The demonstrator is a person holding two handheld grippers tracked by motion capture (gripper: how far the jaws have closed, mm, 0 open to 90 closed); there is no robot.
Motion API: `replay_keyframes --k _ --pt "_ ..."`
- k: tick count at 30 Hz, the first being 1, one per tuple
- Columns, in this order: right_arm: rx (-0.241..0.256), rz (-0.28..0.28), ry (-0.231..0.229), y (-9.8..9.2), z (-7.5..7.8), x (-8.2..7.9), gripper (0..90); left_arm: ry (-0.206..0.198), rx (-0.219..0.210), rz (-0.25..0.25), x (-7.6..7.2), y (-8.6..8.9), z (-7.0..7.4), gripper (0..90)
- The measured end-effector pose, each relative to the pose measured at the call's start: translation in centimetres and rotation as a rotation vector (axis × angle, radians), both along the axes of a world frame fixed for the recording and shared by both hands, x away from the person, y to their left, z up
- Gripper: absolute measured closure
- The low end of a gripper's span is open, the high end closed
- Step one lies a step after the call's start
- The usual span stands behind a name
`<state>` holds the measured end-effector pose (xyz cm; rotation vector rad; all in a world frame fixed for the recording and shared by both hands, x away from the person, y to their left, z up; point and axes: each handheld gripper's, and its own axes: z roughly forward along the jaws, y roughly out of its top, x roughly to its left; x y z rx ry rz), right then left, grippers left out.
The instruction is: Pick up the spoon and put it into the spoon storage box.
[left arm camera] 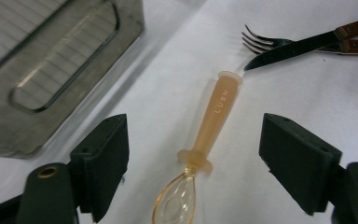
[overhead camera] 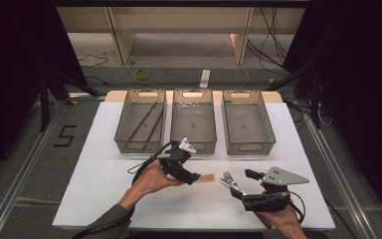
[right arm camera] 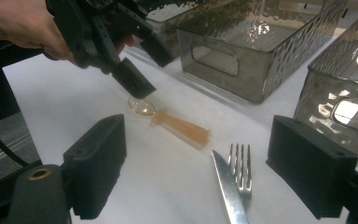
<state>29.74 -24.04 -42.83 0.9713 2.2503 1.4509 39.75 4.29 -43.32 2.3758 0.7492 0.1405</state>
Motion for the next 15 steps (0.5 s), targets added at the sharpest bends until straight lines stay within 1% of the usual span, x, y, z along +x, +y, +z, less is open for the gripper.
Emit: replay_keyframes --k 4,8,11,12,15 --pt "-0.007 0.006 -0.006 0.2 0.1 -0.1 20.1 0.007 0.017 -0.025 0.1 -0.5 -0.8 29.5" --pt "-0.012 0.007 -0.007 0.3 0.0 -0.1 20.1 0.016 0.053 -0.057 0.2 -1.2 -1.5 37.1" --pt "-0.009 0.005 -0.006 0.2 0.1 -0.1 20.2 0.022 0.078 -0.083 0.3 -1.7 -1.7 43.0" --pt "-0.008 0.004 -0.007 0.2 0.1 -0.1 20.2 0.030 0.082 -0.085 0.3 -1.9 -1.8 44.4" --pt "-0.008 0.005 -0.007 0.2 0.1 -0.1 20.2 0.034 0.103 -0.098 0.6 -2.1 -2.1 47.9"
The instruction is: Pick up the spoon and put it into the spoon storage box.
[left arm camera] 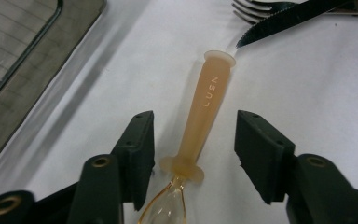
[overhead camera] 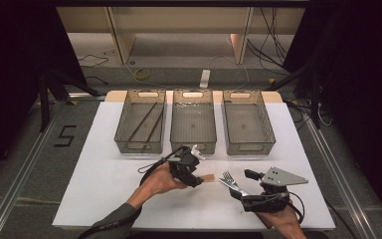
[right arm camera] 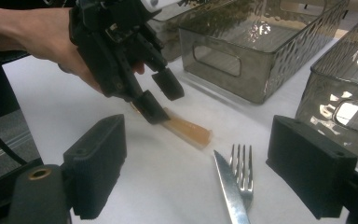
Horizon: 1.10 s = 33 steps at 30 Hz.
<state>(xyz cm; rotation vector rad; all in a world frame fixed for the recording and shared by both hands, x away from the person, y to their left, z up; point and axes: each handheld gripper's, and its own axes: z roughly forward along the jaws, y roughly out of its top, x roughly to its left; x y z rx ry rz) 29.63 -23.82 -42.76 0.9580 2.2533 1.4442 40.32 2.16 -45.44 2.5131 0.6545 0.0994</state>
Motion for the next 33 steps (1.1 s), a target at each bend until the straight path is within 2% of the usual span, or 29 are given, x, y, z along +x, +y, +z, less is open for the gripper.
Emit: replay_keyframes --k 3,6,10,22,27,33 --pt "-0.004 0.002 0.000 0.1 0.0 0.0 20.2 0.015 0.017 -0.004 0.2 -0.1 -0.4 51.6" --pt "-0.001 0.002 0.000 0.1 0.0 0.0 20.2 0.002 0.043 -0.007 0.3 -0.2 -0.9 54.2" --pt "-0.001 0.002 0.000 0.1 0.0 0.0 20.2 0.004 0.044 -0.022 0.3 -0.3 -1.2 58.2" --pt "-0.004 0.003 0.001 0.1 0.0 0.0 20.2 -0.030 0.084 -0.070 -0.3 -1.0 -1.4 70.0" --pt "-0.003 0.003 0.001 0.1 0.0 0.0 20.2 -0.025 0.089 -0.078 -0.4 -1.1 -1.3 75.7" --pt "-0.006 0.003 0.001 0.1 0.0 0.0 20.2 -0.013 0.063 -0.062 -0.3 -0.9 -1.4 77.2"
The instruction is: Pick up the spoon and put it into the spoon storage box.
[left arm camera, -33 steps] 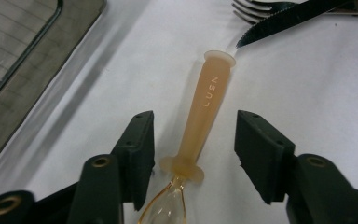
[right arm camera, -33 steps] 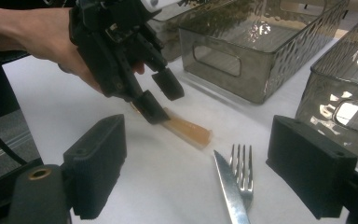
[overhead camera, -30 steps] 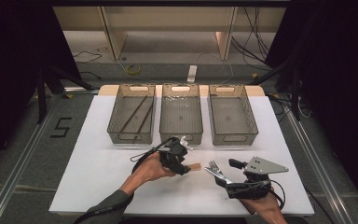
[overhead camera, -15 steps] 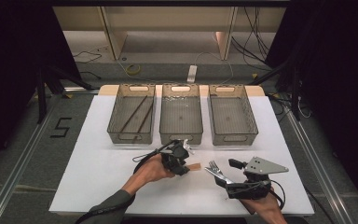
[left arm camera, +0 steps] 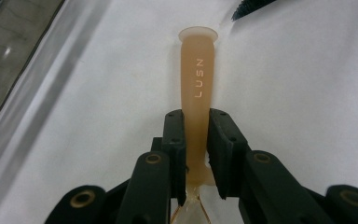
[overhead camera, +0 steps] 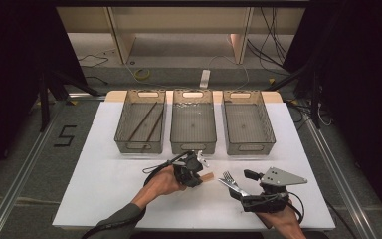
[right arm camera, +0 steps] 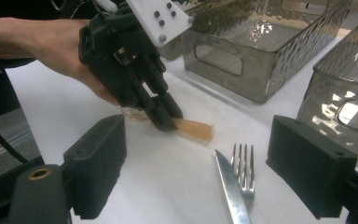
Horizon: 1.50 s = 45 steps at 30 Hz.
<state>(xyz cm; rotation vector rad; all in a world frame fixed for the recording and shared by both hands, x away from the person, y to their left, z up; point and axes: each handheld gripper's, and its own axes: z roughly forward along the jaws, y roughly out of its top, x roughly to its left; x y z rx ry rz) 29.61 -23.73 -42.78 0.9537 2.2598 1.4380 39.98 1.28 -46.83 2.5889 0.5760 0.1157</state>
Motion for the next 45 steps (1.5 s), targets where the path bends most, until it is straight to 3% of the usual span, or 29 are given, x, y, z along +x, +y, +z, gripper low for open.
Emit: replay_keyframes --k 7,22,35,45 --pt "0.006 -0.003 -0.001 -0.1 0.0 0.0 20.2 -0.004 -0.010 0.030 0.3 0.7 0.2 77.7" --pt "0.005 -0.003 -0.004 -0.2 0.1 0.0 20.2 -0.040 -0.122 0.126 1.1 3.4 3.6 77.6" --pt "0.007 -0.003 -0.001 -0.1 0.0 0.0 20.2 -0.056 -0.157 0.155 1.0 4.2 5.5 77.5" --pt "0.005 -0.005 0.000 -0.1 0.0 0.1 20.2 -0.077 -0.212 0.207 1.5 5.5 6.9 77.5"
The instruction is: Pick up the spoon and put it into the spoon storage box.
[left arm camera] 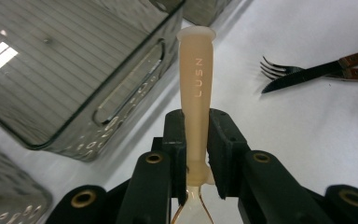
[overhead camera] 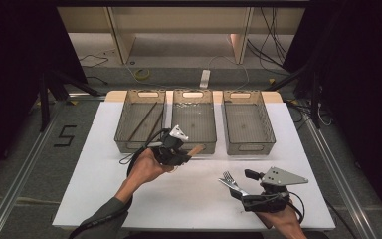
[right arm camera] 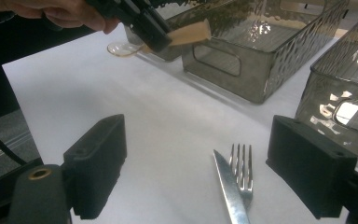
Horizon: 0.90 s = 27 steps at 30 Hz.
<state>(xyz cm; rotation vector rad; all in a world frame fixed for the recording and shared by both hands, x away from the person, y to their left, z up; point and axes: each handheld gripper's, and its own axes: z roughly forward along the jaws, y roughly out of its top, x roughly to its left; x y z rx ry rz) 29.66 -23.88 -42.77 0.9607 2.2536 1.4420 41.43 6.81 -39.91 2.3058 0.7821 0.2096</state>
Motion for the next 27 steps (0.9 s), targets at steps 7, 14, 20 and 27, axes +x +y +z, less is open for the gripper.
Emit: replay_keyframes --k 7,14,20,27 --pt "-0.001 -0.003 0.000 0.0 0.0 0.0 20.2 -0.020 -0.026 0.020 0.3 0.6 0.8 77.4" --pt "0.001 -0.002 0.001 0.0 0.0 0.0 20.2 -0.037 -0.054 0.053 1.0 1.5 1.5 77.5" --pt "0.003 -0.004 0.004 -0.1 0.0 0.1 20.2 -0.047 -0.067 0.081 1.9 2.0 2.1 77.5" --pt "0.005 -0.003 0.006 -0.2 -0.1 0.2 20.1 -0.041 -0.079 0.105 3.5 2.0 2.2 77.5"
